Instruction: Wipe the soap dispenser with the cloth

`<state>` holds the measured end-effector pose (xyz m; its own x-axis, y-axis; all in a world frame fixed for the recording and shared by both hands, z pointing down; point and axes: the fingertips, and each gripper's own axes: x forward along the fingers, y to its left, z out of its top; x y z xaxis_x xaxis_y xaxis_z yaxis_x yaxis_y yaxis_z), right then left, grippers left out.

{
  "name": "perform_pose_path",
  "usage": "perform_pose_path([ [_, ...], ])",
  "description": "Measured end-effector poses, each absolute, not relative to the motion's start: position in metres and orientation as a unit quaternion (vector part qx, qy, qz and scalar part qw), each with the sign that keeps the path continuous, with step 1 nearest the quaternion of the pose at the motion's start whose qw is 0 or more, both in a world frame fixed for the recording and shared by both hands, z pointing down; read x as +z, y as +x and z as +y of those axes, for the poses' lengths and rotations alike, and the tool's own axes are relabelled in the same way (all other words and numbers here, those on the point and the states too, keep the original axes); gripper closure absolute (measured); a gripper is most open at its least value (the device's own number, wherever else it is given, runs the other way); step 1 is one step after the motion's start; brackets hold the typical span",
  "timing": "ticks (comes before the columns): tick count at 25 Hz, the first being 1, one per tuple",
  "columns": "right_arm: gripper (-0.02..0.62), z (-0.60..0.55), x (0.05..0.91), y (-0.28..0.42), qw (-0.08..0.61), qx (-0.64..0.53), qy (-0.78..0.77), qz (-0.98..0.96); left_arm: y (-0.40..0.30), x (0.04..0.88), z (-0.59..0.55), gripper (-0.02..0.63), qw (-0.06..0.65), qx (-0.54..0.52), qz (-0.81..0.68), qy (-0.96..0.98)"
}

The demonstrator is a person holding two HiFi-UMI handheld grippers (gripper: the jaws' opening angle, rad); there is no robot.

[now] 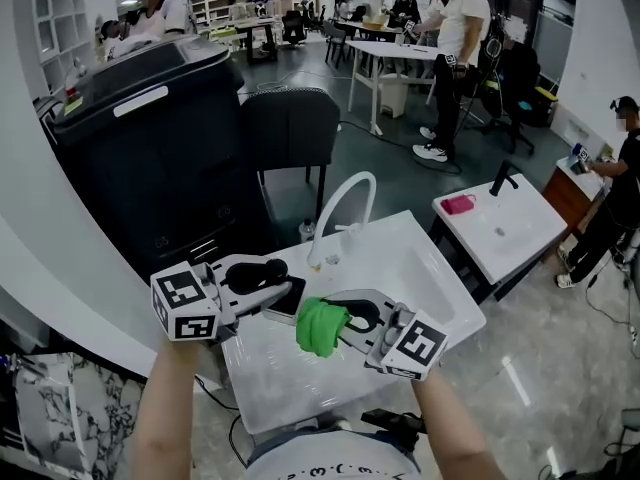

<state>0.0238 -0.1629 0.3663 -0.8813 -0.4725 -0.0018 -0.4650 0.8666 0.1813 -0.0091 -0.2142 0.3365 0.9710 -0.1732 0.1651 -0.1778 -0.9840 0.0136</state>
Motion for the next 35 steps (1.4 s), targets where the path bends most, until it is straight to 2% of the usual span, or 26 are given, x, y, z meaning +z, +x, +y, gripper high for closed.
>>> perform_pose_path([
  [6,0.532,-0.171,0.384,0.01,0.016,-0.08,0.251,-0.965,-0.008,0.33,-0.215,0.497,0.041,0.04,-0.085,0.995],
  [10,0.532,-0.169,0.409,0.009,0.046,-0.072,0.251,-0.964,-0.014,0.32,-0.211,0.497,0.05,0.012,-0.075,0.996],
  [15,0.532,-0.168,0.426,0.012,0.061,-0.055,0.264,-0.961,-0.013,0.323,-0.211,0.497,0.039,0.028,-0.075,0.996],
  [24,0.532,-0.188,0.386,0.045,0.002,-0.05,0.322,-0.945,-0.007,0.334,-0.211,0.497,0.03,0.038,-0.068,0.996],
  [28,0.532,-0.193,0.383,0.039,-0.015,-0.029,0.308,-0.951,-0.001,0.34,-0.201,0.497,0.014,0.054,-0.047,0.997],
  [35,0.532,-0.19,0.423,0.037,0.027,0.006,0.292,-0.956,0.003,0.341,-0.187,0.497,0.0,0.057,-0.012,0.998],
])
